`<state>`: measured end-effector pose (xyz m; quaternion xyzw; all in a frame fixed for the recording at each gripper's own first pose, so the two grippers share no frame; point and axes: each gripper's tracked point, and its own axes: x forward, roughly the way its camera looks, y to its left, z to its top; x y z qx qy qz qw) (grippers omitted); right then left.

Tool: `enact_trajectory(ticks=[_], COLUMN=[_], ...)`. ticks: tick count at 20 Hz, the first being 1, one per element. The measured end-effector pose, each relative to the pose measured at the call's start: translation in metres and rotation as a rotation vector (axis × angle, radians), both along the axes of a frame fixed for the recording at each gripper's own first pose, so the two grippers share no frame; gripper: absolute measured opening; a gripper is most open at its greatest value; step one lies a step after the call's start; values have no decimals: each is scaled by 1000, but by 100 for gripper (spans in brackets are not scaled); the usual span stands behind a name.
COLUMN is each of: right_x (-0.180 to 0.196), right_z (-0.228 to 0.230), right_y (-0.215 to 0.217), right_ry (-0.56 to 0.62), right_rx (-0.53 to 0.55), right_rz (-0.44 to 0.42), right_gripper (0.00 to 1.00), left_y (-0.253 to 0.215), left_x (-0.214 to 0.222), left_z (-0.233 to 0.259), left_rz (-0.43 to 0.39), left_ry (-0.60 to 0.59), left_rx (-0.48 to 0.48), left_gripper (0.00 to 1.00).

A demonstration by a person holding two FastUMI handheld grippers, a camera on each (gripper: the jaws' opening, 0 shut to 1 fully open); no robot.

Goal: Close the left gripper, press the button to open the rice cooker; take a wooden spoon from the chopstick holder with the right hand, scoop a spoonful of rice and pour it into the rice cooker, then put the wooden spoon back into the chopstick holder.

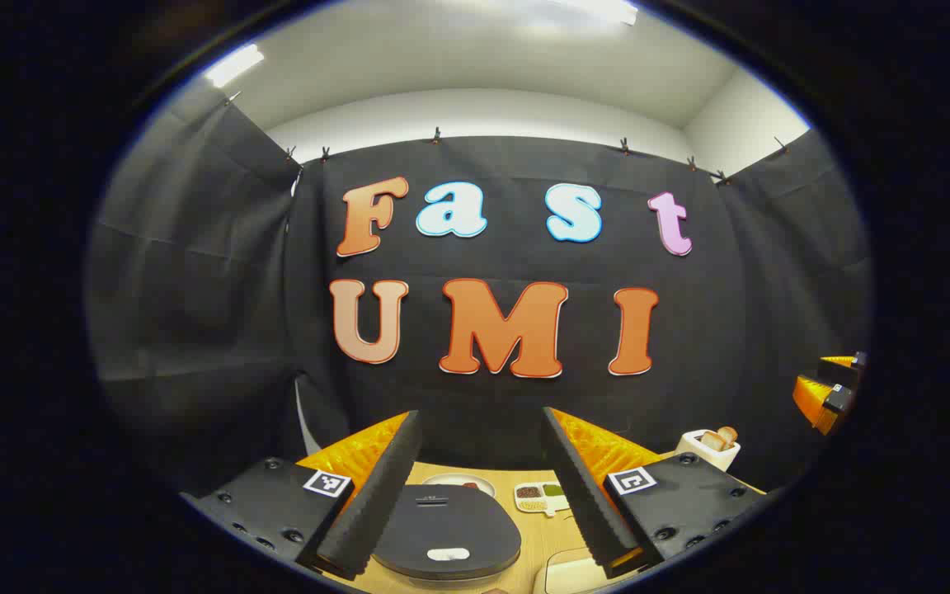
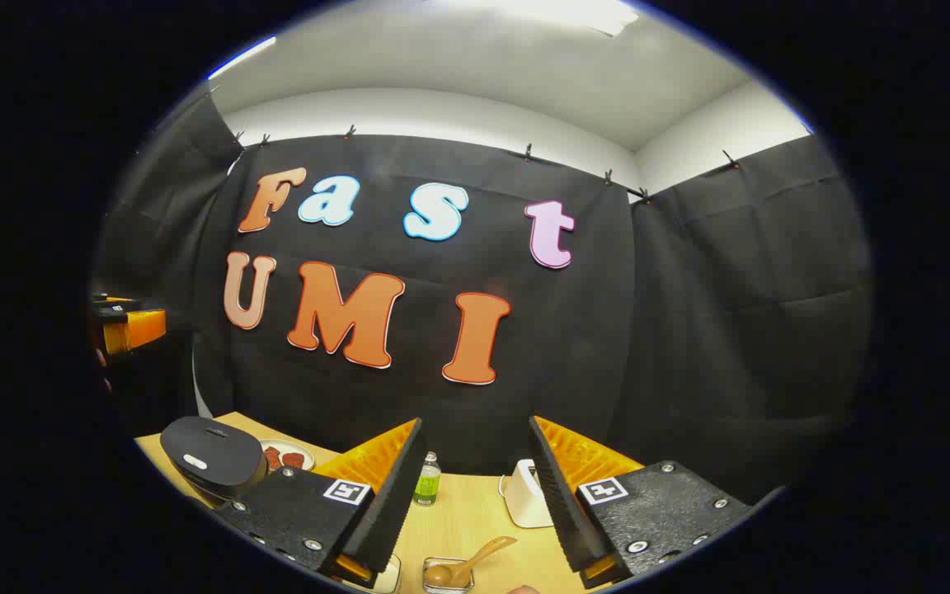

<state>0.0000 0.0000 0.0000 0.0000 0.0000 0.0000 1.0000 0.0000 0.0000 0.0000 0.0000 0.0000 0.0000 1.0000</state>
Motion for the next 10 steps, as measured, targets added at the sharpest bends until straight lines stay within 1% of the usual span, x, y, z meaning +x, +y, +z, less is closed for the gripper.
enact_trajectory(ticks=[3,4,5,6,7,10], right_x=[8,11,16,20,23,31], right_z=[-5,-8,-12,-15,-19,-24], right_y=[-7,-10,-13,-17,-21,-24], right_ry=[-1,2,2,5,6,-3], right_rx=[52,70,84,96,110,116], right_rz=[44,55,63,69,74,105], right_gripper=[78,87,88,97,93,94], left_y=[-24,-31,-38,-43,-47,-66], left_x=[-4,-6,-7,-8,-8,-8], left_z=[-6,-6,-5,-5,-4,-3], left_rz=[9,7,8,16,24,17], left_ry=[21,22,21,16,12,-1], left_rx=[0,11,26,37,45,64], left_gripper=[96,95,95,94,94,93])
